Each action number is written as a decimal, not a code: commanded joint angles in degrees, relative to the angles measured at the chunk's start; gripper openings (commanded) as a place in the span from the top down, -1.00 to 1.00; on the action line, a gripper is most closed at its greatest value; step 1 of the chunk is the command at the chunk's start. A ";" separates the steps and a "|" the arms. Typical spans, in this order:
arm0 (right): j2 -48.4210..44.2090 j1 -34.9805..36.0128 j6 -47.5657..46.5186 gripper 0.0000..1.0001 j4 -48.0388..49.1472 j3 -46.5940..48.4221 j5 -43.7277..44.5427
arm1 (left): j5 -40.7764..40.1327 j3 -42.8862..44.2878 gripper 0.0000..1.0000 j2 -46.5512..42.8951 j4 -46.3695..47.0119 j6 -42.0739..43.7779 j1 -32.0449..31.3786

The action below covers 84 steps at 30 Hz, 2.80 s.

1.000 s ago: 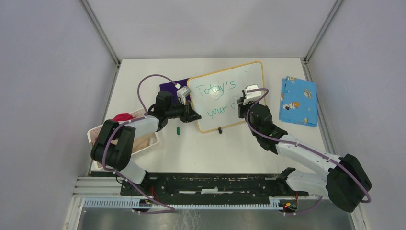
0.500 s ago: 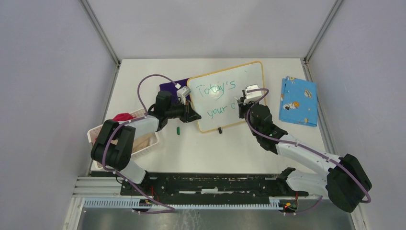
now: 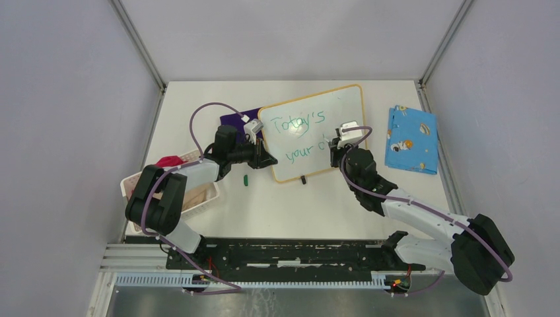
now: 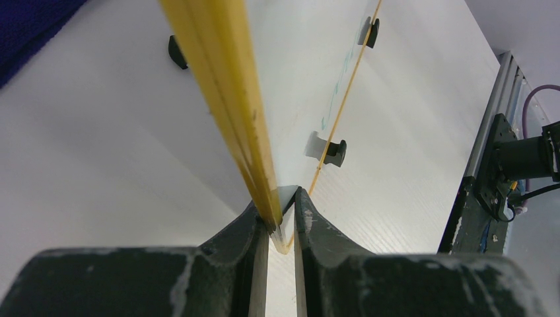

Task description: Write a sentence on the whiteboard

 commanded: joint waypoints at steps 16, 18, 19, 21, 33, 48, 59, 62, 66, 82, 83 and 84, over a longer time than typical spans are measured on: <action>-2.83 -0.14 2.44 1.00 0.91 -4.52 -1.95 | -5.38 0.30 0.97 0.36 -3.16 7.19 -1.36; -2.85 -0.14 2.51 1.00 0.86 -4.76 -2.07 | -5.46 0.30 0.96 0.35 -3.17 7.25 -1.32; -2.94 -0.16 2.65 1.00 0.87 -4.89 -2.19 | -5.42 0.37 0.96 0.29 -3.21 7.27 -1.40; -2.93 -0.19 2.67 1.00 0.74 -5.09 -2.46 | -5.40 0.42 0.96 0.34 -3.25 7.30 -1.45; -3.57 -0.13 2.62 1.00 0.11 -5.97 -1.89 | -5.51 0.40 0.96 0.42 -3.34 7.38 -1.54; -5.97 -0.32 2.37 1.00 -0.59 -5.41 0.08 | -5.58 0.39 0.97 0.38 -3.43 7.44 -1.52; -7.86 -0.67 1.81 1.00 -0.70 -3.41 3.06 | -5.67 0.39 0.96 0.42 -3.51 7.49 -1.55; -6.84 -0.84 2.07 1.00 -0.59 -2.84 3.38 | -5.70 0.43 0.96 0.31 -3.52 7.44 -1.48; -5.98 -1.00 2.41 1.00 0.75 -2.33 3.78 | -5.58 0.46 0.97 0.31 -3.52 7.49 -1.50; -2.41 -1.39 1.66 1.00 1.60 0.37 2.81 | -5.63 0.36 0.96 0.22 -3.52 7.63 -1.59; -2.30 -1.35 1.66 1.00 1.52 0.50 2.76 | -5.64 0.30 0.96 0.19 -3.52 7.62 -1.61; -2.00 -1.35 1.56 1.00 1.54 0.59 2.69 | -5.59 0.30 0.96 0.18 -3.52 7.64 -1.58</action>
